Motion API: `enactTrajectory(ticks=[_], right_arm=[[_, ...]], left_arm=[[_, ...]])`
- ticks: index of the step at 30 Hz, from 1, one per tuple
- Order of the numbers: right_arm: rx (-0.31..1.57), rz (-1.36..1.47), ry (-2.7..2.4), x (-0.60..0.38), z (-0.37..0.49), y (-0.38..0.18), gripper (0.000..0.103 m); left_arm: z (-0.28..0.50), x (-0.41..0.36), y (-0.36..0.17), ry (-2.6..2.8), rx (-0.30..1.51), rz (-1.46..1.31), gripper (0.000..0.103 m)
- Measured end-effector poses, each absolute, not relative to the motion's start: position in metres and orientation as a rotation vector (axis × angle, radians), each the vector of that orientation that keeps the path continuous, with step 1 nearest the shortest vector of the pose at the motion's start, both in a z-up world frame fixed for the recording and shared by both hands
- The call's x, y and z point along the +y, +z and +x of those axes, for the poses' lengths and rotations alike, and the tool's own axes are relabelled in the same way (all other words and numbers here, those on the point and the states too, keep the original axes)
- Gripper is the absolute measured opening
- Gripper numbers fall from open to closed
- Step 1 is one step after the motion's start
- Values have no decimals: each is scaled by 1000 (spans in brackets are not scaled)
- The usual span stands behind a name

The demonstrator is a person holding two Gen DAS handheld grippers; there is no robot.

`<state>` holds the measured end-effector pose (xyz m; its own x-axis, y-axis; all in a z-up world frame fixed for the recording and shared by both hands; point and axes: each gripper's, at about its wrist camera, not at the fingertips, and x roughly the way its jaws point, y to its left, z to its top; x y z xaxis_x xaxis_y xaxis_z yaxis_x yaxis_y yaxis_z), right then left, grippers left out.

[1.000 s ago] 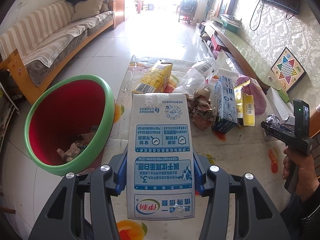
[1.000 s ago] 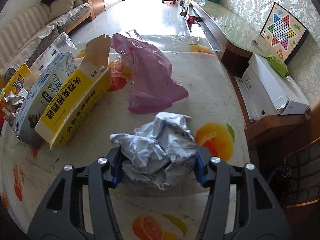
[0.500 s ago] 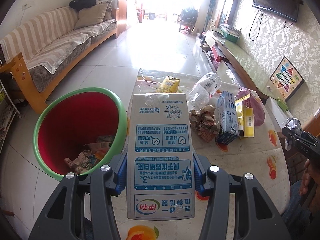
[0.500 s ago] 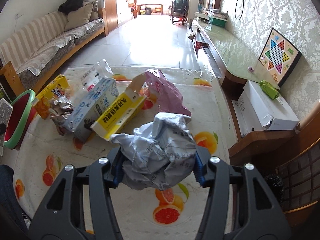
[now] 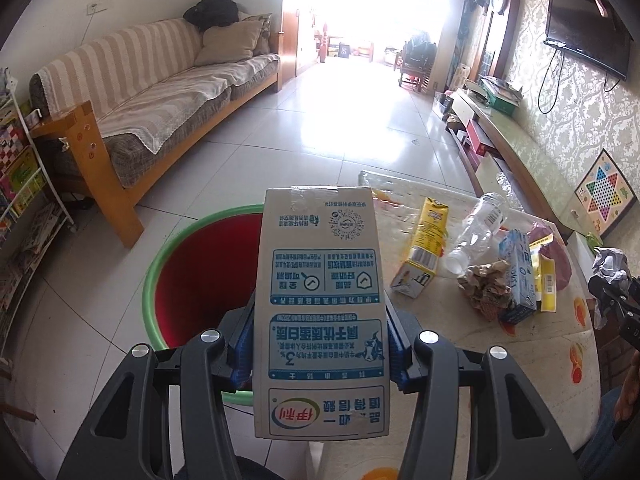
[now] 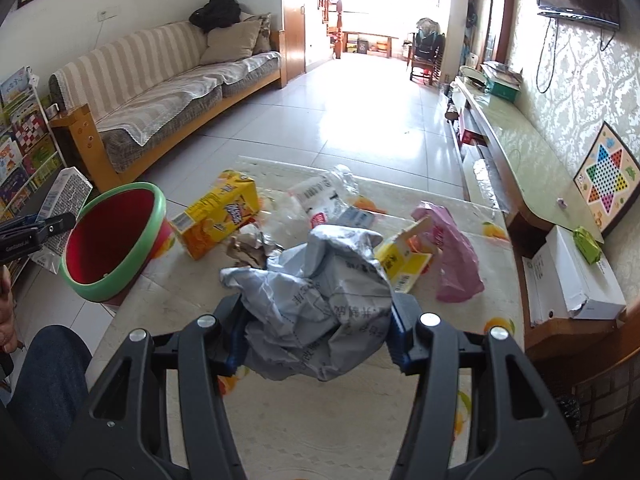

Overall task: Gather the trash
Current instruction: 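Drop the milk carton into the bucket with left tool while right carries the foil over, then open the right tool over the bucket to drop the silver foil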

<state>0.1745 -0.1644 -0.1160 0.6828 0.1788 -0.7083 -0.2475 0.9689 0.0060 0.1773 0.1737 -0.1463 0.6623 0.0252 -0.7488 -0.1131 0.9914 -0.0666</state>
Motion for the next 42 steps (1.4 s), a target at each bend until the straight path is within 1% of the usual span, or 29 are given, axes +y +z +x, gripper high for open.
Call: enactTrajectory(ticks=[8, 15, 17, 27, 30, 31, 36, 40, 42], right_arm=[[765, -125, 342, -96, 187, -103, 53], [753, -146, 414, -44, 196, -94, 53], [750, -154, 434, -29, 198, -93, 53], [748, -188, 518, 32, 209, -94, 53], [752, -205, 544, 53, 214, -100, 53], [754, -211, 554, 60, 215, -102, 53], [768, -225, 599, 93, 222, -112, 53], [776, -236, 636, 116, 225, -121, 53], [789, -240, 650, 126, 227, -126, 53]], left_arm=[[195, 235, -157, 139, 871, -145, 49], [203, 263, -168, 138, 891, -175, 50], [202, 265, -170, 135, 887, -170, 71], [175, 293, -163, 206, 840, -180, 73], [166, 305, -160, 227, 827, -197, 77], [163, 308, -159, 233, 822, -201, 80], [152, 321, -157, 258, 810, -213, 80], [143, 330, -158, 271, 809, -236, 85], [139, 334, -159, 281, 810, -241, 85]])
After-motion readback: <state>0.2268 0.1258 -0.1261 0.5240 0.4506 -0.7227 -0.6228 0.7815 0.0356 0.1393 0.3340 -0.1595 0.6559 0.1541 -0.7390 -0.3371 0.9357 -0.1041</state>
